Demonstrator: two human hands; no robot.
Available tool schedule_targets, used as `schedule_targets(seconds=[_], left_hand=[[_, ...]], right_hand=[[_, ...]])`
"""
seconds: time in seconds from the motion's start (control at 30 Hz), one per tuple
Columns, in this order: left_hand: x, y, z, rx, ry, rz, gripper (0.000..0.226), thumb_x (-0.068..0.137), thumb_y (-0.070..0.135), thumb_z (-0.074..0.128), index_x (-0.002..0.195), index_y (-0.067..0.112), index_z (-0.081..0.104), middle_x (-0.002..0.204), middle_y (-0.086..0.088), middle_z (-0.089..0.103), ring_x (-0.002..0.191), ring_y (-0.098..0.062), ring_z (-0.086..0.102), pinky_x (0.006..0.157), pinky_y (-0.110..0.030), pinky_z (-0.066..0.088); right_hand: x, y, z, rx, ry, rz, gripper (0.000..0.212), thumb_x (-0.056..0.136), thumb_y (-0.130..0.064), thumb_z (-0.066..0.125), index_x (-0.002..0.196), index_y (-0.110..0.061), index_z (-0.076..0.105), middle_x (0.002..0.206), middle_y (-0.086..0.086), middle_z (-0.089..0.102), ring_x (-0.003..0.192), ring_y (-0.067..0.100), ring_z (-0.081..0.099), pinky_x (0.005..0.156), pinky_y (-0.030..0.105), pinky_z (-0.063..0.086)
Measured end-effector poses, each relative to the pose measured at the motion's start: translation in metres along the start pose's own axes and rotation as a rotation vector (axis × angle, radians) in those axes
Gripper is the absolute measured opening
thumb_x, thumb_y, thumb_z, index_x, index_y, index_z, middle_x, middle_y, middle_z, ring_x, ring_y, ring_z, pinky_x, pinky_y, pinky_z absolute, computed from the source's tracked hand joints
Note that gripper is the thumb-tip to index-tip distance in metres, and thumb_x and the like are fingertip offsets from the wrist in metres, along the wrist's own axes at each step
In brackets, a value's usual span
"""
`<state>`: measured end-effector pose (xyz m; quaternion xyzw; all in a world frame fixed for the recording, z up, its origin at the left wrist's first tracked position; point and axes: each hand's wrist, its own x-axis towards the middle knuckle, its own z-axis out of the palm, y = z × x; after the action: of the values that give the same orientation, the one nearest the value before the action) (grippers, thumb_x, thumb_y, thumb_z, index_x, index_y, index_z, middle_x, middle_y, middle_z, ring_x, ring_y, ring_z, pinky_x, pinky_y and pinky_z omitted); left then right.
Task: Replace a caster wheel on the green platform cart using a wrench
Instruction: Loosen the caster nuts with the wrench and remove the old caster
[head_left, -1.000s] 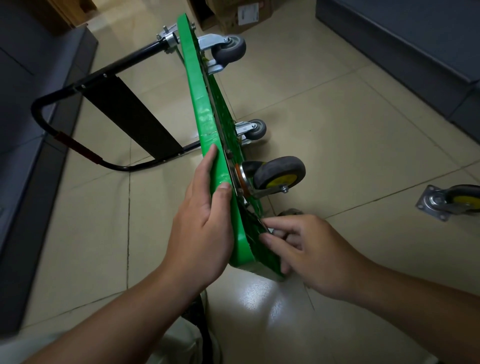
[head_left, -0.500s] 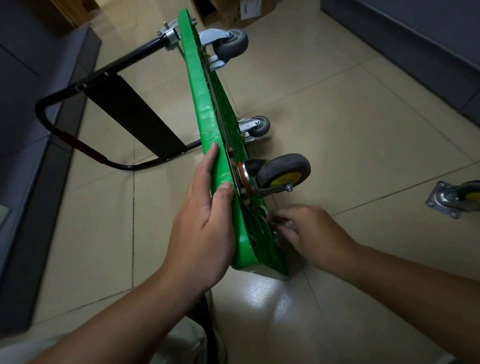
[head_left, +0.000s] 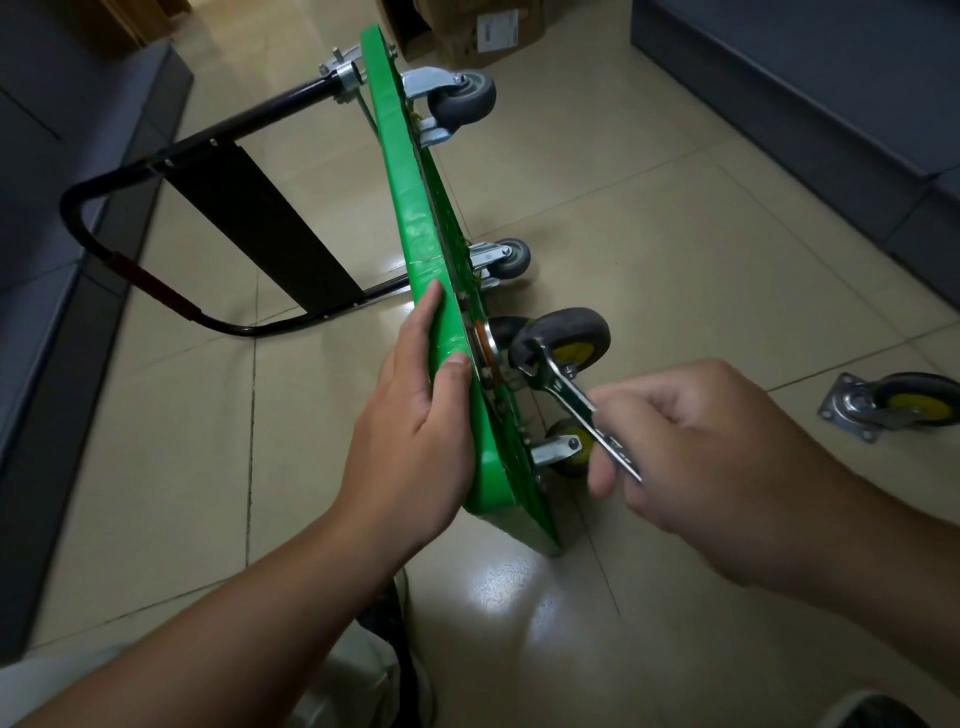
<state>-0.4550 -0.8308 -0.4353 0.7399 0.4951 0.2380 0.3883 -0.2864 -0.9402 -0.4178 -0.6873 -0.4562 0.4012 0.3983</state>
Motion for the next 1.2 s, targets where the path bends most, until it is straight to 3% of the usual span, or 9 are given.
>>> schedule_targets(seconds=[0.1, 0.27, 0.33, 0.43, 0.63, 0.8, 0.97, 1.07, 1.2], left_hand=[[-0.001, 0.002, -0.001, 0.004, 0.012, -0.007, 0.058, 0.093, 0.058, 0.031, 0.149, 0.068, 0.022, 0.154, 0.016, 0.046, 0.129, -0.02, 0.057, 0.107, -0.055, 0.049], [-0.001, 0.002, -0.001, 0.004, -0.007, -0.012, 0.059, 0.093, 0.056, 0.029, 0.151, 0.066, 0.022, 0.152, 0.012, 0.049, 0.123, -0.02, 0.059, 0.103, -0.054, 0.05], [-0.001, 0.002, -0.002, 0.006, -0.014, -0.012, 0.059, 0.093, 0.057, 0.028, 0.152, 0.066, 0.02, 0.15, 0.008, 0.051, 0.122, -0.023, 0.059, 0.102, -0.056, 0.051], [-0.001, 0.002, -0.003, 0.006, -0.02, -0.014, 0.059, 0.093, 0.058, 0.028, 0.151, 0.067, 0.019, 0.149, 0.007, 0.052, 0.122, -0.026, 0.06, 0.101, -0.058, 0.051], [-0.001, 0.003, -0.004, 0.006, -0.017, -0.019, 0.06, 0.094, 0.056, 0.03, 0.151, 0.067, 0.02, 0.15, 0.012, 0.05, 0.123, -0.023, 0.059, 0.104, -0.055, 0.05], [-0.001, 0.001, -0.004, 0.024, -0.024, -0.009, 0.061, 0.094, 0.055, 0.028, 0.154, 0.064, 0.019, 0.149, 0.01, 0.051, 0.12, -0.024, 0.059, 0.1, -0.049, 0.05], [-0.001, 0.0, -0.004, 0.025, -0.018, -0.004, 0.061, 0.095, 0.054, 0.028, 0.155, 0.063, 0.019, 0.155, 0.014, 0.045, 0.129, -0.012, 0.054, 0.109, -0.048, 0.047], [-0.001, -0.001, -0.004, 0.009, -0.016, -0.003, 0.059, 0.095, 0.056, 0.029, 0.153, 0.065, 0.02, 0.153, 0.012, 0.049, 0.131, -0.018, 0.056, 0.109, -0.053, 0.047], [0.0, -0.003, -0.003, 0.011, -0.011, 0.008, 0.059, 0.095, 0.056, 0.03, 0.154, 0.063, 0.021, 0.155, 0.015, 0.046, 0.135, -0.013, 0.052, 0.111, -0.05, 0.046]], right_hand=[[-0.002, -0.018, -0.003, 0.042, -0.115, 0.074, 0.036, 0.094, -0.023, 0.045, 0.073, -0.014, 0.073, 0.043, -0.006, 0.057, 0.036, 0.011, 0.037, 0.041, 0.023, 0.032], [-0.001, -0.027, 0.0, 0.17, -0.15, 0.203, 0.031, 0.1, -0.017, 0.051, 0.121, -0.031, 0.069, 0.072, -0.001, 0.076, 0.042, 0.012, 0.051, 0.048, 0.033, 0.044], [0.001, -0.027, 0.002, 0.172, -0.125, 0.209, 0.03, 0.101, -0.018, 0.053, 0.123, -0.031, 0.069, 0.072, -0.001, 0.076, 0.042, 0.011, 0.052, 0.049, 0.03, 0.044], [0.006, -0.03, 0.004, 0.181, -0.062, 0.22, 0.026, 0.099, -0.017, 0.056, 0.116, -0.027, 0.072, 0.061, -0.002, 0.072, 0.034, 0.006, 0.048, 0.035, 0.015, 0.034], [0.012, -0.033, 0.013, 0.242, -0.07, 0.258, 0.023, 0.099, -0.017, 0.056, 0.113, -0.021, 0.074, 0.058, -0.002, 0.068, 0.032, 0.004, 0.047, 0.032, 0.012, 0.031], [0.015, -0.028, 0.023, 0.25, -0.074, 0.231, 0.025, 0.1, -0.016, 0.058, 0.121, -0.017, 0.071, 0.075, 0.006, 0.075, 0.044, 0.011, 0.059, 0.041, 0.018, 0.041], [0.009, -0.012, 0.031, 0.266, -0.109, 0.103, 0.018, 0.101, -0.011, 0.059, 0.106, -0.016, 0.075, 0.063, 0.015, 0.07, 0.044, 0.011, 0.058, 0.041, 0.016, 0.041], [0.008, 0.009, 0.036, 0.226, -0.1, 0.003, 0.025, 0.1, -0.014, 0.061, 0.118, -0.025, 0.074, 0.059, 0.007, 0.07, 0.045, 0.008, 0.059, 0.047, 0.013, 0.043], [0.011, 0.046, 0.046, 0.259, -0.043, -0.07, 0.04, 0.098, -0.013, 0.066, 0.133, -0.033, 0.067, 0.083, -0.003, 0.074, 0.058, 0.013, 0.07, 0.061, 0.018, 0.05]])
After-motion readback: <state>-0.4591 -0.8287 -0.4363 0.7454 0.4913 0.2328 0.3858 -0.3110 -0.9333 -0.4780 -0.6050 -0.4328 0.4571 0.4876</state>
